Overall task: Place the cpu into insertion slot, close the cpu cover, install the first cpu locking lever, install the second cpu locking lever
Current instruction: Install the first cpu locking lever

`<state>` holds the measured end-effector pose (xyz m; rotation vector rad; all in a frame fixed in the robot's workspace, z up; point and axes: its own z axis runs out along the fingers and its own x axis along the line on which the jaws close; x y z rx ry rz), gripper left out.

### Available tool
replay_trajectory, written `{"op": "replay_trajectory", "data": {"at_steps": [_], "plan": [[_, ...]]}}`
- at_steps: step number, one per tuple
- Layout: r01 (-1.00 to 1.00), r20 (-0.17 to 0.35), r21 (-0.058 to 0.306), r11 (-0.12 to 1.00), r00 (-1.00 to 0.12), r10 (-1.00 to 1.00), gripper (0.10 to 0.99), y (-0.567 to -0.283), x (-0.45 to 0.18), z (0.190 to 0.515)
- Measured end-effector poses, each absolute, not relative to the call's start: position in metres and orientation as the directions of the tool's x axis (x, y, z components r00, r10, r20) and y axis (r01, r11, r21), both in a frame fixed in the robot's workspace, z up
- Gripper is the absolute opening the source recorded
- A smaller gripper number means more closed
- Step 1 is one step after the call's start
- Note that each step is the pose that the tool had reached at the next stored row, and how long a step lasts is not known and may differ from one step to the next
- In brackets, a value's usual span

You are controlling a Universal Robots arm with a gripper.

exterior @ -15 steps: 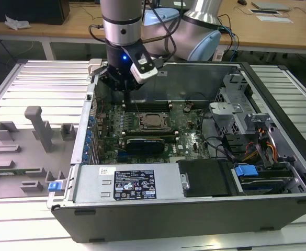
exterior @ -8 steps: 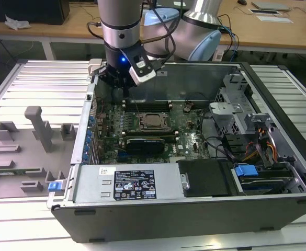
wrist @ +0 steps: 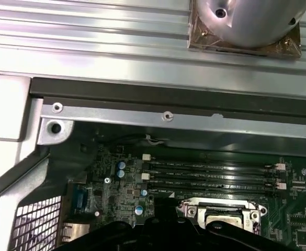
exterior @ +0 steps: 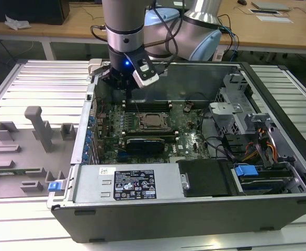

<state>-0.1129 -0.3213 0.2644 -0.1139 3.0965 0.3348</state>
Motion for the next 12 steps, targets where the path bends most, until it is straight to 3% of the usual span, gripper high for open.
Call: {"op": "replay_trajectory", "data": {"at_steps": [12], "plan": [[-0.075, -0.032, 0.214, 0.974, -0.997, -0.07, 0.106, -0.321, -0.076, 0.263]]}}
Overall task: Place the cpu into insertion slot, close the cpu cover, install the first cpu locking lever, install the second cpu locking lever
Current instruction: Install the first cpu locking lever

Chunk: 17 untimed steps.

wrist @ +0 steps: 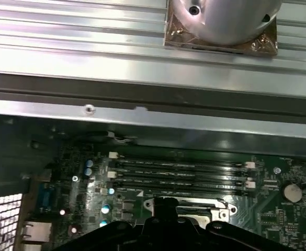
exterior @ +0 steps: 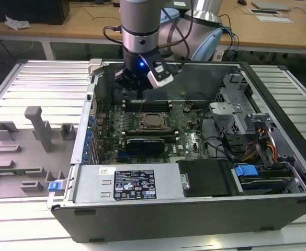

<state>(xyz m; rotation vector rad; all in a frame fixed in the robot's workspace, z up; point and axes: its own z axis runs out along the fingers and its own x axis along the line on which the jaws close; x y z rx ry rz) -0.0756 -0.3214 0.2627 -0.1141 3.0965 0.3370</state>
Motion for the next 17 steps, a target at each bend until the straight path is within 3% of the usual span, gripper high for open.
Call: {"op": "replay_trajectory", "data": {"at_steps": [12, 15, 17], "plan": [[-0.075, -0.033, 0.214, 0.974, -0.997, -0.07, 0.106, -0.321, -0.049, 0.262], [-0.081, -0.058, 0.212, 0.974, -0.996, -0.07, 0.106, -0.321, -0.053, 0.262], [-0.094, -0.122, 0.206, 0.974, -0.99, -0.07, 0.106, -0.321, -0.056, 0.261]]}}
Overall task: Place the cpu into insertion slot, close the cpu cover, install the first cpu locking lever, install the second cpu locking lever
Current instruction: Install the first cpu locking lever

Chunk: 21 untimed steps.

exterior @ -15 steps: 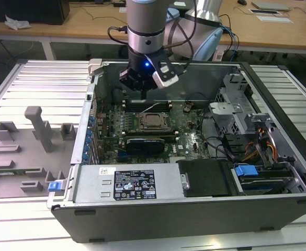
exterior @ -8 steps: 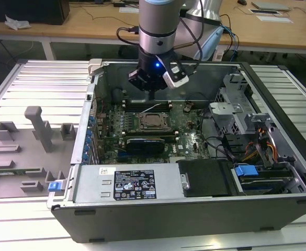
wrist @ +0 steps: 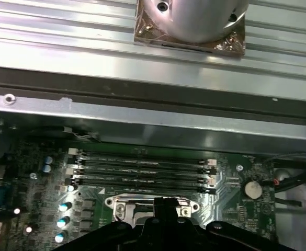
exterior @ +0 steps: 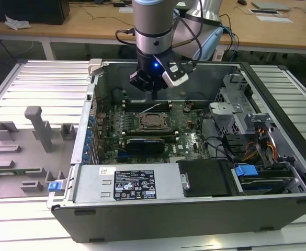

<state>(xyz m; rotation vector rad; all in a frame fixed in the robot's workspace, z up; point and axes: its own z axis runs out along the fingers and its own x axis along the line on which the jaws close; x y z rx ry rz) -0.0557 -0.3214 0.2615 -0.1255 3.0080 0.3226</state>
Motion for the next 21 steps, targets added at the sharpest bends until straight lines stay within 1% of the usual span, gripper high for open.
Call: {"op": "replay_trajectory", "data": {"at_steps": [7, 17, 19, 21], "plan": [[-0.107, -0.187, 0.2, 0.974, -0.98, -0.07, 0.106, -0.322, -0.065, 0.253], [-0.103, -0.215, 0.19, 0.976, -0.975, -0.061, 0.106, -0.322, -0.069, 0.243], [-0.101, -0.217, 0.179, 0.979, -0.974, -0.06, 0.106, -0.322, -0.07, 0.242], [-0.099, -0.216, 0.151, 0.983, -0.974, -0.065, 0.106, -0.32, -0.071, 0.24]]}}
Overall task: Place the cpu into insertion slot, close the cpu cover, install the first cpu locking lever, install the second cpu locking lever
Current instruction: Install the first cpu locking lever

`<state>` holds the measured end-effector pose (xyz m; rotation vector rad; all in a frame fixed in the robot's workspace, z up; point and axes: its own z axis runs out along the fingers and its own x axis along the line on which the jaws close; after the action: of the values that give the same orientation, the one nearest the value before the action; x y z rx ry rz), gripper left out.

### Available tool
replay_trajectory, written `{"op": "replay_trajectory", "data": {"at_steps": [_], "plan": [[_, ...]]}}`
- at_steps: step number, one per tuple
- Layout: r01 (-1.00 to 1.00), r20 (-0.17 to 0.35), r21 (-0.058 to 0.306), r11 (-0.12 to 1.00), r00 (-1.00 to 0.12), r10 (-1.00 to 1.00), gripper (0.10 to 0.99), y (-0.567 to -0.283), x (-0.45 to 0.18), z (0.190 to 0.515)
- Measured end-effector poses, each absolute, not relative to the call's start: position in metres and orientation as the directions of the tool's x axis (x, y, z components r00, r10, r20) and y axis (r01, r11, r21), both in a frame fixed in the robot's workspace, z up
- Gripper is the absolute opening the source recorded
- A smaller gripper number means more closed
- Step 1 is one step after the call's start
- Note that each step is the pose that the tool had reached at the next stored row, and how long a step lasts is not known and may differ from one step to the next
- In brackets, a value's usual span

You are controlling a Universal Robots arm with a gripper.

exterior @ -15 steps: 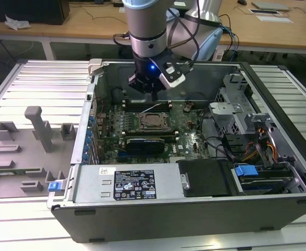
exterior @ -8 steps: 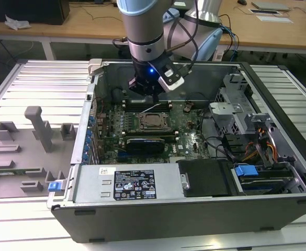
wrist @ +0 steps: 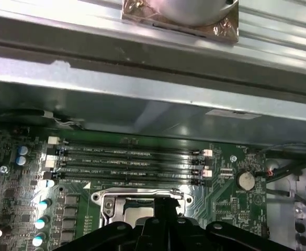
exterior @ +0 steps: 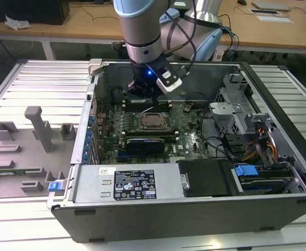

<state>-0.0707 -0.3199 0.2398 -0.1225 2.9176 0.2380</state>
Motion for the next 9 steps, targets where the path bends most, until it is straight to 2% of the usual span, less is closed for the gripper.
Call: {"op": "replay_trajectory", "data": {"at_steps": [9], "plan": [[-0.045, -0.216, 0.146, 0.988, -0.976, -0.013, 0.106, -0.3117, -0.0706, 0.2341]]}}
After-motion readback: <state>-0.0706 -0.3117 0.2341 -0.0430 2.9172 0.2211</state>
